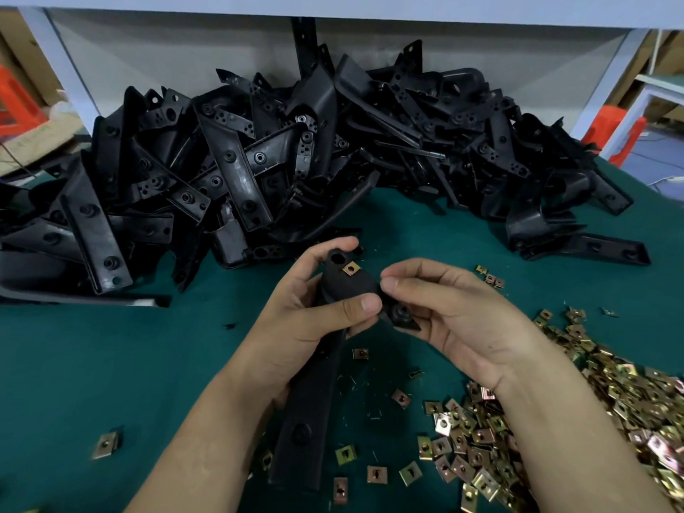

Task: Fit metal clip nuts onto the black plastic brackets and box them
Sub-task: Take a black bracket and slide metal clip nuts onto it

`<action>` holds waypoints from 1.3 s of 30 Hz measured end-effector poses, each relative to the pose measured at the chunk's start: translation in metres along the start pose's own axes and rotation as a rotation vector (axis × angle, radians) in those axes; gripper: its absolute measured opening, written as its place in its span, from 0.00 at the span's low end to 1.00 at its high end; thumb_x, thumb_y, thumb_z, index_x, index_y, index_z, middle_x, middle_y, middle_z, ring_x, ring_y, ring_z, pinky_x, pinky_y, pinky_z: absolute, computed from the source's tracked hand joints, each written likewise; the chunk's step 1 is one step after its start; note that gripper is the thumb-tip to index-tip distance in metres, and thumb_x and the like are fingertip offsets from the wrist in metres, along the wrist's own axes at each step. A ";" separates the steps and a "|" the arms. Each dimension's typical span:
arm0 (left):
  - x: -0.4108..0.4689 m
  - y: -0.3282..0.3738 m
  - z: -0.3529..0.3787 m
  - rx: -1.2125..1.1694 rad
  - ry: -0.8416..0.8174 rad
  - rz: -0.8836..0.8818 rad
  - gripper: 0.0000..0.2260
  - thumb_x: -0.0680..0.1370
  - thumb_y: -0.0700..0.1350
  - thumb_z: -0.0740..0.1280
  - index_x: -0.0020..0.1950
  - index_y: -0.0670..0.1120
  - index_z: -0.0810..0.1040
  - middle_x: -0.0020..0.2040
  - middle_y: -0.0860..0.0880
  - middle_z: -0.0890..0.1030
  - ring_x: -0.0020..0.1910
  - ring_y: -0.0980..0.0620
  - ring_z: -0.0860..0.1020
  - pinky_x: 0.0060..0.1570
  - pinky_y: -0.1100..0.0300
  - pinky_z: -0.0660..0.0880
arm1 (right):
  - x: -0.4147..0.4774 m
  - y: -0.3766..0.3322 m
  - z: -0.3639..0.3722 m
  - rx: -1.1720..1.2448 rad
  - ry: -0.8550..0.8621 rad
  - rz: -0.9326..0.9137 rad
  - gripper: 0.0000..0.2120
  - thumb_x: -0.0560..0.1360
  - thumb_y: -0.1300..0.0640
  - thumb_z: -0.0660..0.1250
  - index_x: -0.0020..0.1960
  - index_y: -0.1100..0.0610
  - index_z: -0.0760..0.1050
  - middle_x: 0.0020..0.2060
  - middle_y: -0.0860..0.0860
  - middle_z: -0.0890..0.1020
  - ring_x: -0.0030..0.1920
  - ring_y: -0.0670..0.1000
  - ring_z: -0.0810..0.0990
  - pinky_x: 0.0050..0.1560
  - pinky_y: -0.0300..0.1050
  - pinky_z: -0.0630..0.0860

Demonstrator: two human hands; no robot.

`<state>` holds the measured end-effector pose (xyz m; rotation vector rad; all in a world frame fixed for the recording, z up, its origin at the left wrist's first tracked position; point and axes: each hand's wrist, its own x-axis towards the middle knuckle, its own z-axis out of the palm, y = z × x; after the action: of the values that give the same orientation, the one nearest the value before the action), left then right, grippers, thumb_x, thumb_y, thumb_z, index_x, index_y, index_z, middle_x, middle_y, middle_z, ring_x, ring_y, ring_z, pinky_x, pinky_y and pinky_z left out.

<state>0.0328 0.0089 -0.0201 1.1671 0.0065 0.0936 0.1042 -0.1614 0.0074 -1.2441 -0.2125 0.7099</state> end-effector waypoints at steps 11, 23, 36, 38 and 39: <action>-0.001 -0.001 -0.001 0.001 -0.003 0.050 0.25 0.68 0.38 0.77 0.63 0.53 0.80 0.42 0.48 0.82 0.38 0.52 0.81 0.42 0.62 0.80 | 0.001 0.001 0.004 -0.005 0.017 -0.031 0.07 0.64 0.57 0.77 0.41 0.55 0.84 0.40 0.54 0.85 0.38 0.49 0.83 0.38 0.38 0.80; -0.002 0.002 -0.003 0.059 -0.065 0.090 0.24 0.70 0.39 0.75 0.63 0.56 0.80 0.46 0.51 0.80 0.43 0.52 0.81 0.46 0.60 0.81 | -0.004 -0.005 -0.002 -0.045 -0.034 -0.033 0.07 0.65 0.59 0.74 0.43 0.58 0.85 0.41 0.57 0.86 0.38 0.49 0.85 0.39 0.39 0.81; -0.004 0.004 -0.003 0.047 -0.094 0.088 0.24 0.71 0.37 0.75 0.65 0.54 0.78 0.45 0.50 0.80 0.41 0.53 0.82 0.45 0.62 0.80 | -0.007 -0.007 -0.006 -0.091 -0.067 -0.054 0.04 0.67 0.60 0.73 0.41 0.56 0.85 0.38 0.55 0.86 0.35 0.48 0.84 0.38 0.39 0.82; -0.004 0.004 -0.004 0.057 -0.101 0.083 0.24 0.71 0.36 0.74 0.65 0.52 0.77 0.44 0.49 0.79 0.40 0.53 0.82 0.44 0.63 0.80 | -0.007 -0.006 -0.004 -0.092 -0.059 -0.048 0.04 0.67 0.61 0.73 0.41 0.57 0.85 0.39 0.56 0.86 0.36 0.49 0.84 0.38 0.39 0.82; -0.004 0.004 -0.004 0.066 -0.095 0.086 0.24 0.71 0.37 0.74 0.65 0.52 0.77 0.44 0.49 0.79 0.40 0.54 0.81 0.44 0.63 0.80 | -0.007 -0.005 -0.003 -0.089 -0.055 -0.044 0.03 0.66 0.61 0.73 0.41 0.57 0.84 0.39 0.56 0.86 0.35 0.49 0.84 0.37 0.39 0.81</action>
<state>0.0282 0.0140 -0.0179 1.2371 -0.1253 0.1148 0.1028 -0.1687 0.0127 -1.3017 -0.3187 0.7036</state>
